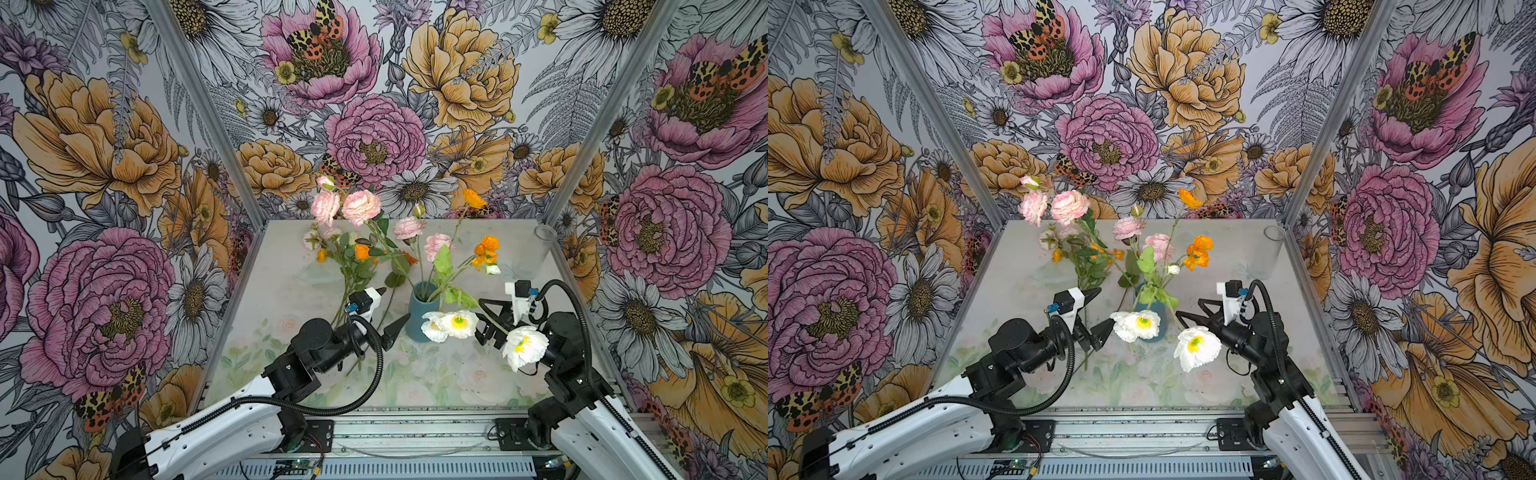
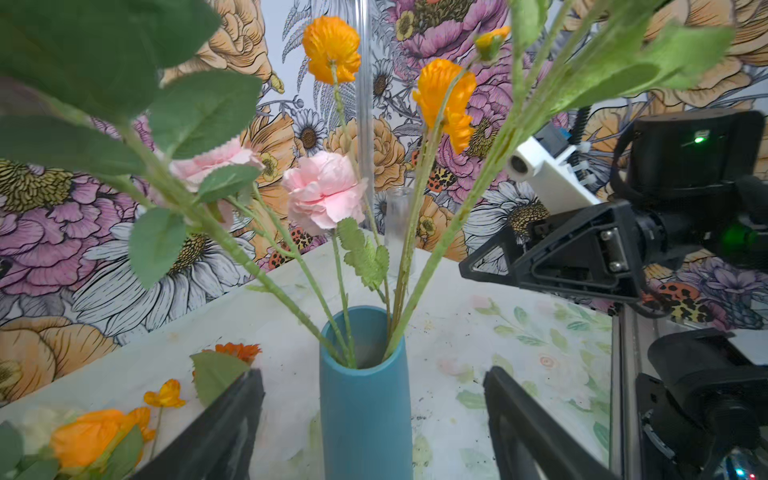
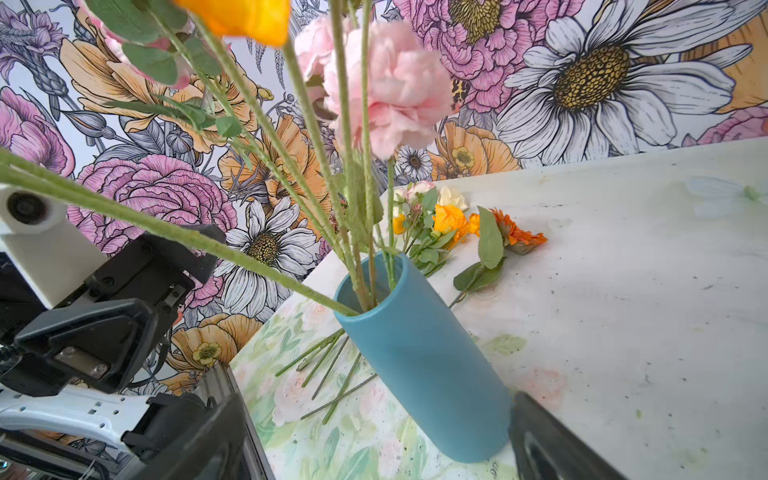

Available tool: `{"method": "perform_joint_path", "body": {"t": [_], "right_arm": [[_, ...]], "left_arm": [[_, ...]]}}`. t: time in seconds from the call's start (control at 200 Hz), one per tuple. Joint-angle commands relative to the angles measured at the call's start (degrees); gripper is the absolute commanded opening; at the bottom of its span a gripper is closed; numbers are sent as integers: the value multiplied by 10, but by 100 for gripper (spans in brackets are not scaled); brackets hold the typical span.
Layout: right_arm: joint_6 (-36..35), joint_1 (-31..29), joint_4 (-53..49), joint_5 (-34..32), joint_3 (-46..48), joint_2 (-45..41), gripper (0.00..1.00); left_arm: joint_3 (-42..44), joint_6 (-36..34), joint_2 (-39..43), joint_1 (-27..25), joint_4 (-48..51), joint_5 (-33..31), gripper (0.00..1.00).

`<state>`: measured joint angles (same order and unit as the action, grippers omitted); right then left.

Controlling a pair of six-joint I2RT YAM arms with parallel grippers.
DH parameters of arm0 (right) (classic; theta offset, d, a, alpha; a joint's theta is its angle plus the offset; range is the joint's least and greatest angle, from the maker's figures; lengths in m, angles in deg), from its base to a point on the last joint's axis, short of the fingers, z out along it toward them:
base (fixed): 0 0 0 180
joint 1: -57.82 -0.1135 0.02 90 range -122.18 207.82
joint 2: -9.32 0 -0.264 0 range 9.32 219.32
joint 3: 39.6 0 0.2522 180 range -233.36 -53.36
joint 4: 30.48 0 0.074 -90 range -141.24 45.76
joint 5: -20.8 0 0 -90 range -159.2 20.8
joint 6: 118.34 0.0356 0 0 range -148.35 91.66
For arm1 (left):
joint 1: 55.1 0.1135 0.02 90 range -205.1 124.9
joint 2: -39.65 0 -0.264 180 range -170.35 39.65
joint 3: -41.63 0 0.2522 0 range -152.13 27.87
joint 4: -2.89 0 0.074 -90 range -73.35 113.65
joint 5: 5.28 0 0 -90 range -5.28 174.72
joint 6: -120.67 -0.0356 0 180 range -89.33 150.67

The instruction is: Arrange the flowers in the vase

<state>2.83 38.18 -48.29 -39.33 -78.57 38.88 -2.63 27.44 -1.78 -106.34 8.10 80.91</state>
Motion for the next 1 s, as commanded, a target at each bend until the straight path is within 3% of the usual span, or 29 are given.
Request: {"method": "perform_joint_path", "body": {"t": [0.0,0.13,0.195,0.305,0.525,0.771,0.996], "right_arm": [[14,13,1,24,6,0,99],[19,18,-1,41,9,10,99],[18,18,-2,49,11,14,100],[2,19,-19,47,19,17,99],[-3,17,-27,52,24,27,99],[-6,18,-27,58,28,23,99],[-11,18,-27,65,30,20,99]], "left_arm": [[-26,54,0,46,152,-57,82],[-36,150,-28,146,211,-23,66],[-25,205,-48,196,220,-2,63],[-24,239,-126,251,222,55,54],[-85,226,-331,239,181,122,52],[-170,217,-478,188,117,26,52],[-267,197,-586,176,144,-3,51]]}}
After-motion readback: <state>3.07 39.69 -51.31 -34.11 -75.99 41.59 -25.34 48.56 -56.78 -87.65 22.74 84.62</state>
